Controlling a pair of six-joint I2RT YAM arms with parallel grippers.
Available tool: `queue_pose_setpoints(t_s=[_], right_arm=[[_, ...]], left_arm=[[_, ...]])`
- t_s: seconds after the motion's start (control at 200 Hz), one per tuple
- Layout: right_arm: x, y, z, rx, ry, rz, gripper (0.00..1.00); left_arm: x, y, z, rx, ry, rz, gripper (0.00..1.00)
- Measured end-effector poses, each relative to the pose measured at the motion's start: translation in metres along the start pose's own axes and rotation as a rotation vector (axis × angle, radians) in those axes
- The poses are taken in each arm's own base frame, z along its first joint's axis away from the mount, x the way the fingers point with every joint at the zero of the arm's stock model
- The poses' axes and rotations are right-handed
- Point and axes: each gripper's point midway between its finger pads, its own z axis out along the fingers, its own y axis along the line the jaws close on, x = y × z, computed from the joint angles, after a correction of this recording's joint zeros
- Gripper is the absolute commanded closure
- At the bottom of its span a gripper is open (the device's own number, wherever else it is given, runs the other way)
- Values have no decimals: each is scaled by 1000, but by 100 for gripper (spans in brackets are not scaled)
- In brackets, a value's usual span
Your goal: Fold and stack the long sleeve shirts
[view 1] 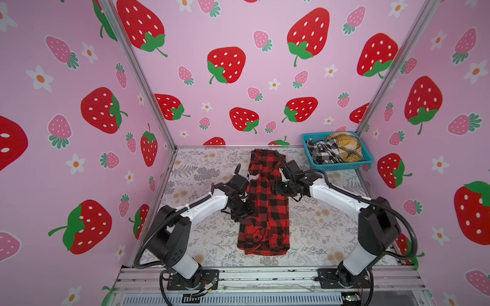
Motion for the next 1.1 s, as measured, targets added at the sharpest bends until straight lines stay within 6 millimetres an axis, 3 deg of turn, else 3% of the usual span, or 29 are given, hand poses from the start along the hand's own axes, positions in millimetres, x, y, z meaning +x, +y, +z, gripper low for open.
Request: queue_pose_setpoints(t_s=[0.085,0.155,0.31,0.45,0.66,0.955,1.101], right_arm=[[27,-8,-20,-30,3,8,30],[66,-19,-23,-46,54,29,30],[154,-45,-13,-21,218,94,28],[203,-53,-10,-37,304,163,34],[219,-38,-6,-105,310,223,40],[222,-21,-2,-156,313,265,41],[222,-21,-1,-162,308,289,45]], left_arm=[[-3,0,-34,39,-76,9,26],[2,15,-42,45,-91,-18,30],[46,80,-10,-46,57,-172,38],[71,98,6,-78,158,-231,39],[71,92,14,-41,171,-222,36],[85,93,40,-45,250,-206,39],[84,89,43,-24,260,-206,40]])
